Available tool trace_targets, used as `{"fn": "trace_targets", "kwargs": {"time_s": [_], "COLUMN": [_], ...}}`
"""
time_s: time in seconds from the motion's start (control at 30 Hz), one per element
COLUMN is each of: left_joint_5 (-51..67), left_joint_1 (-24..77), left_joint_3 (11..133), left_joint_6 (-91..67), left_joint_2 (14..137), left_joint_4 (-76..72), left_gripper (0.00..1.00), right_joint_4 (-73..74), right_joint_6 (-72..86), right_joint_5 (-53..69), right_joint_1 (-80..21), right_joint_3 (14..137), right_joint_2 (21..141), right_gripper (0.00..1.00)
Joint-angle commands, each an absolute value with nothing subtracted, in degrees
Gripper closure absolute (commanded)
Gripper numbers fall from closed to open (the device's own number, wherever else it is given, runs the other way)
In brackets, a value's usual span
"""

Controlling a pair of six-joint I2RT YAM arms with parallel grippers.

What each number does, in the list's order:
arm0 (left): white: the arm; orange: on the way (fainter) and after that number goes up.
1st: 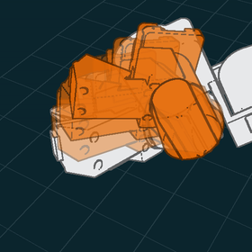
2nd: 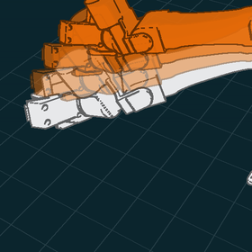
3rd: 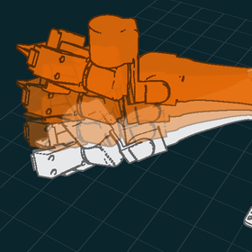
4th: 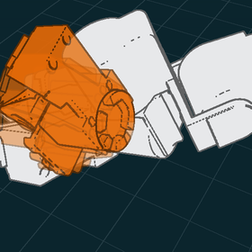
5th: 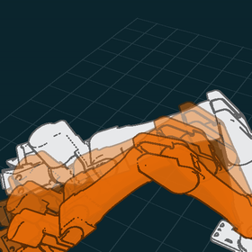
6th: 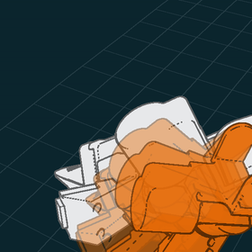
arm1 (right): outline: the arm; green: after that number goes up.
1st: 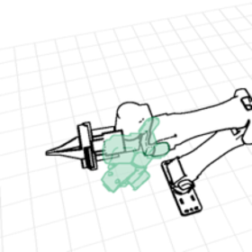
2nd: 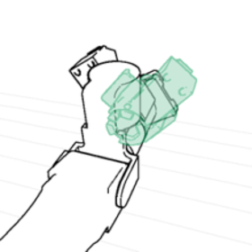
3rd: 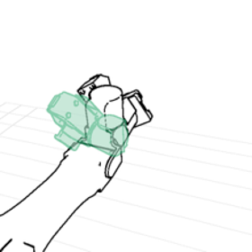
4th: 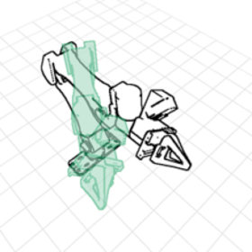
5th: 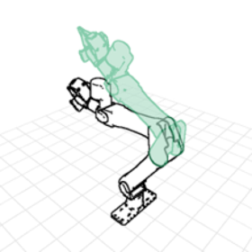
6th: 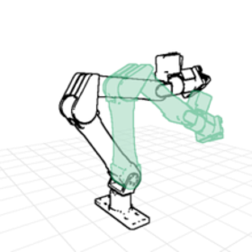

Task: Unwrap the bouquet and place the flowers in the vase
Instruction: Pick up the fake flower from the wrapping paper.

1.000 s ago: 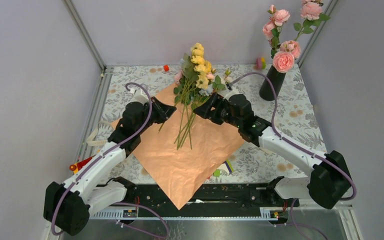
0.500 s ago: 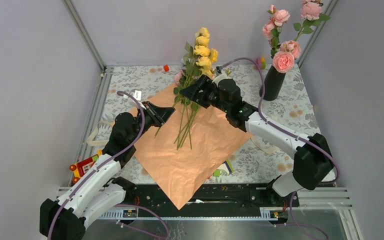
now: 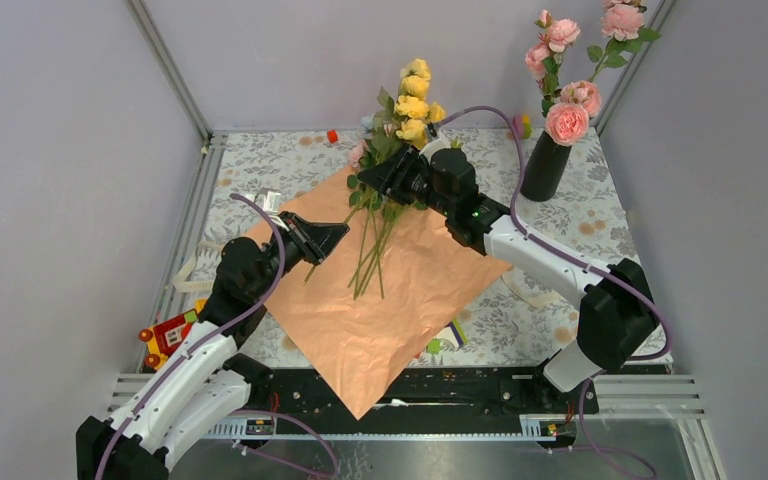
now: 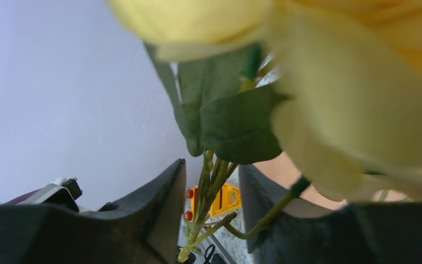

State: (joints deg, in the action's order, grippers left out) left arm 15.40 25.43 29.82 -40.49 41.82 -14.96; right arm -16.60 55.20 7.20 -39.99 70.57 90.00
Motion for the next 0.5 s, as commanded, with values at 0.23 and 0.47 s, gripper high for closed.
{"fn": "trace_targets", "kwargs": {"time_s": [0.23,0.47], "left_joint_5": [19.63,14.41], "left_joint_1": [25.14,25.09], "left_joint_3": [31.00,33.96], "left_joint_6": [-37.33,-35.95], "left_joint_2": [41.62,42.54], "left_joint_4": [-16.44,-9.71], "left_gripper": [1.00,0.51], "right_joint_4": [-20.73,-20.67], "right_joint_6": [49.07,37.92], "right_joint_5": [9.81,9.43], "right_joint_1": [-40.20,-41.19], "right_joint_3": [73.78,71.96], "right_joint_2": [88.25,83.01], "right_gripper": [0.91,1.00]}}
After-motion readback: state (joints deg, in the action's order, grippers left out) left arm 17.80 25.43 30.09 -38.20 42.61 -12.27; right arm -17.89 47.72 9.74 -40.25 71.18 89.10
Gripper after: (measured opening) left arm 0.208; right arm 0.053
